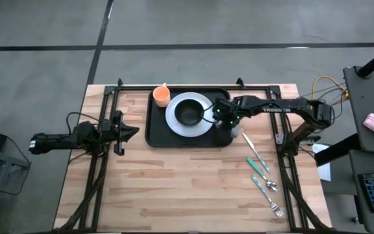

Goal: Set up tray
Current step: Put the gray napkin on the black serving tray to the right of the white plate

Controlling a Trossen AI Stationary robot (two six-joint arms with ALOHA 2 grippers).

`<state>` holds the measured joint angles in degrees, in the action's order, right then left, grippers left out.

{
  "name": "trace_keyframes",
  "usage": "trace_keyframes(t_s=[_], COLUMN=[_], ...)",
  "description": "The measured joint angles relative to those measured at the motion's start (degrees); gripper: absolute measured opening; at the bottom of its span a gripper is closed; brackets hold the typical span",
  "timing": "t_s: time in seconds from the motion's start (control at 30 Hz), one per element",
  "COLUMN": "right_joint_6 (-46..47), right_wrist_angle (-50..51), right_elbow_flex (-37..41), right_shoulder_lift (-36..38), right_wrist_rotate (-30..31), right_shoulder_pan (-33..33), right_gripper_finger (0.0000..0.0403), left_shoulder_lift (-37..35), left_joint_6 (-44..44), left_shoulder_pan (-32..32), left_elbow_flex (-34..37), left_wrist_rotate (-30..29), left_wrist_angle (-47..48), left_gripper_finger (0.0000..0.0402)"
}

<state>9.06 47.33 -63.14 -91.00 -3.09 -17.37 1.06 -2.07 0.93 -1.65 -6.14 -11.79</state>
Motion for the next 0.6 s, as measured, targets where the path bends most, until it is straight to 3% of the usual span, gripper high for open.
trace_keyframes(t_s=[0.33, 0.6], right_joint_6=[-2.76, 7.26], right_wrist_angle=[1.36, -3.31], right_elbow_flex=[-5.45, -3.38], right_shoulder_lift=[0.00, 0.00], right_wrist_rotate=[0.69, 3.20], right_shoulder_pan=[-0.02, -4.44], right_gripper_finger=[0.0191, 0.0198], left_shoulder_lift=[0.00, -0.02], left_joint_6=[-0.01, 0.00], left_shoulder_pan=[0.01, 0.02], left_elbow_flex=[0.00, 0.00], left_wrist_rotate=[0.00, 0.01], left_wrist_angle=[0.00, 0.00], left_gripper_finger=[0.0001, 0.0001])
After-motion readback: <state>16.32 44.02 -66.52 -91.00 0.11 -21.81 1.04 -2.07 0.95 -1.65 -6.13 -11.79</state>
